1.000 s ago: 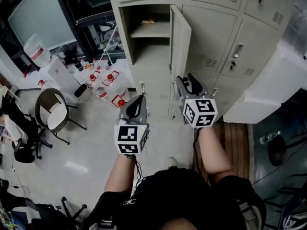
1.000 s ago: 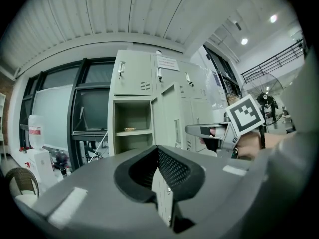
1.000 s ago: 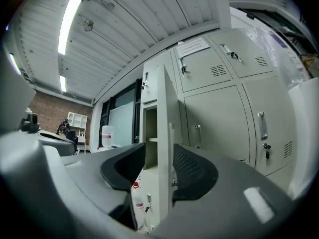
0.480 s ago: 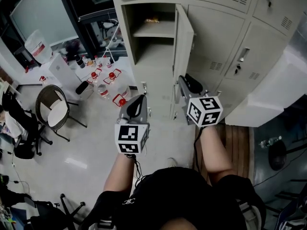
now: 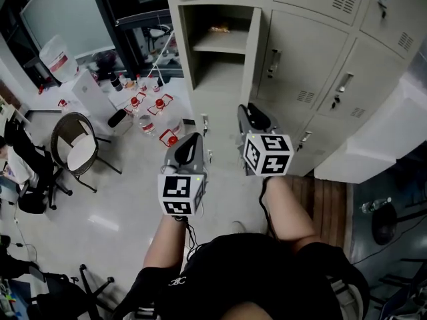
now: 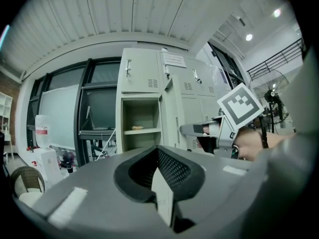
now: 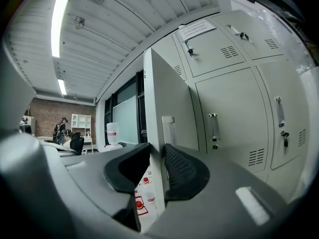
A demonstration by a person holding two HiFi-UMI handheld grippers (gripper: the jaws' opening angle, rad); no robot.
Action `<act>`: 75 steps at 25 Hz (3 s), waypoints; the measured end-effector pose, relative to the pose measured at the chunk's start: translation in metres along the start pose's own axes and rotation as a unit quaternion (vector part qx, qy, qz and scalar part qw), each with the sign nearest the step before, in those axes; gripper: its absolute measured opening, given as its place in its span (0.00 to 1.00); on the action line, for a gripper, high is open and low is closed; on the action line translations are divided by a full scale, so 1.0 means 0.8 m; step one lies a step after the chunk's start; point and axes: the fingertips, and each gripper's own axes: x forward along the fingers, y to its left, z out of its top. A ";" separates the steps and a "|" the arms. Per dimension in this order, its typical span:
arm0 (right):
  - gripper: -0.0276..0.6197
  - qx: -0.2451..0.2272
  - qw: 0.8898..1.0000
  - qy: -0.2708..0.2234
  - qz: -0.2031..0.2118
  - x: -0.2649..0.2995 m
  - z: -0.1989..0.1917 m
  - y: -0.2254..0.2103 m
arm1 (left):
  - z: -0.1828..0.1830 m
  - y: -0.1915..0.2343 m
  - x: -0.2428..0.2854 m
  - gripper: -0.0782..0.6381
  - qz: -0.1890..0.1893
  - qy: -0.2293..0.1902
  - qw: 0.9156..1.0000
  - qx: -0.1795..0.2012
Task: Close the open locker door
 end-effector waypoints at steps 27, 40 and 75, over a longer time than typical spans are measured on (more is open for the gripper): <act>0.15 -0.026 0.999 -0.007 -0.025 0.152 -0.001 0.106 | -0.016 0.139 -0.090 0.11 0.128 0.005 0.992 -0.012; 0.14 -0.015 0.999 -0.006 -0.035 0.240 0.004 0.123 | -0.013 0.199 -0.097 0.11 0.185 0.011 0.983 -0.011; 0.06 -0.046 0.999 -0.011 0.001 0.369 0.015 0.049 | -0.031 0.229 -0.040 0.11 0.252 0.047 0.966 -0.034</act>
